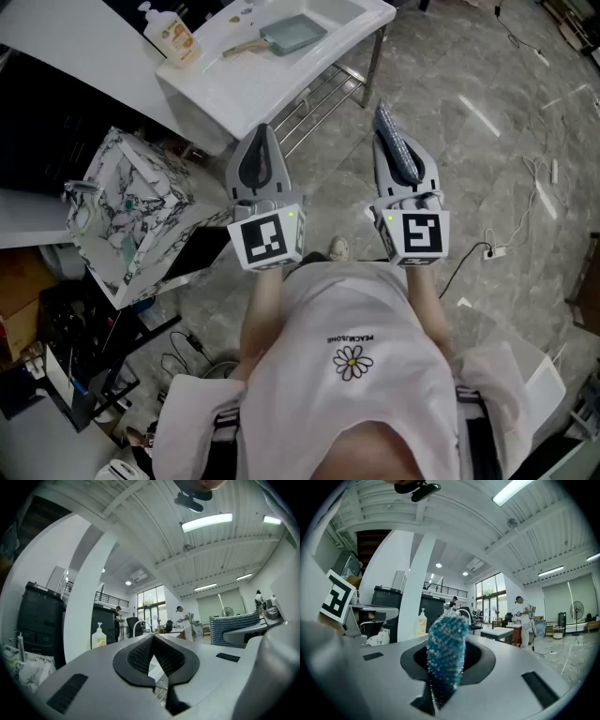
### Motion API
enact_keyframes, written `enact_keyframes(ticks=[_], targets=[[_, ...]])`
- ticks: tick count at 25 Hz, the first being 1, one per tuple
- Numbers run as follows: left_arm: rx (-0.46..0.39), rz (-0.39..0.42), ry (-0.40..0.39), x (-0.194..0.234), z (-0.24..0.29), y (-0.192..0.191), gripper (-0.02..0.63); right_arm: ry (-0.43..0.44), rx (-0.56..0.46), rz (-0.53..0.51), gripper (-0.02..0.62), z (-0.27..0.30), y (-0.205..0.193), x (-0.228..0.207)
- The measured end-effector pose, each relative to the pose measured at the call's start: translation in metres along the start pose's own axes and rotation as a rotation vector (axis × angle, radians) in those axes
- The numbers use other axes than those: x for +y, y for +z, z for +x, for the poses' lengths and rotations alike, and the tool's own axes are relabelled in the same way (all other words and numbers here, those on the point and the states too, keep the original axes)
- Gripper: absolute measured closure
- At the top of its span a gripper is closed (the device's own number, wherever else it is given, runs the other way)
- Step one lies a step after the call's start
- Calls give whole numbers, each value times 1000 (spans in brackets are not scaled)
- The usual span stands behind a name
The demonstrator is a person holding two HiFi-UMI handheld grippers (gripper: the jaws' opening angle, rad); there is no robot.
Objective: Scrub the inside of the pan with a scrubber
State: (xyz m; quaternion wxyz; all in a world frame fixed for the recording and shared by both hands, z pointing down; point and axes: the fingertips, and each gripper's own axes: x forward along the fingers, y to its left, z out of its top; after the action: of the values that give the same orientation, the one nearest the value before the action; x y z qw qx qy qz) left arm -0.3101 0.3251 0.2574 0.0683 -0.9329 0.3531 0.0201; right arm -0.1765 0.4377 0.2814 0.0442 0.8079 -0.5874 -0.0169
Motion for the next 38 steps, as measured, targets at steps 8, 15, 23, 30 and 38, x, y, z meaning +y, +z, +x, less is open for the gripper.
enact_keyframes(ticks=[8,15,23,30,38], targets=[[-19,-2,5,3,6,2,591,32,4,17,540,9,-10,-1],[-16,-14,14,4,12,-1,591,37,13,43,540,16,-20,-4],[-15,2,8,3,15,2,591,5,65,67,540,23,-40,-12],[-24,7,40,20,33,3,591,-2,29,108,540,39,-37,-24],[-65,21,26,28,98,2,591,-21,-5,120,540,97,-34,-57]])
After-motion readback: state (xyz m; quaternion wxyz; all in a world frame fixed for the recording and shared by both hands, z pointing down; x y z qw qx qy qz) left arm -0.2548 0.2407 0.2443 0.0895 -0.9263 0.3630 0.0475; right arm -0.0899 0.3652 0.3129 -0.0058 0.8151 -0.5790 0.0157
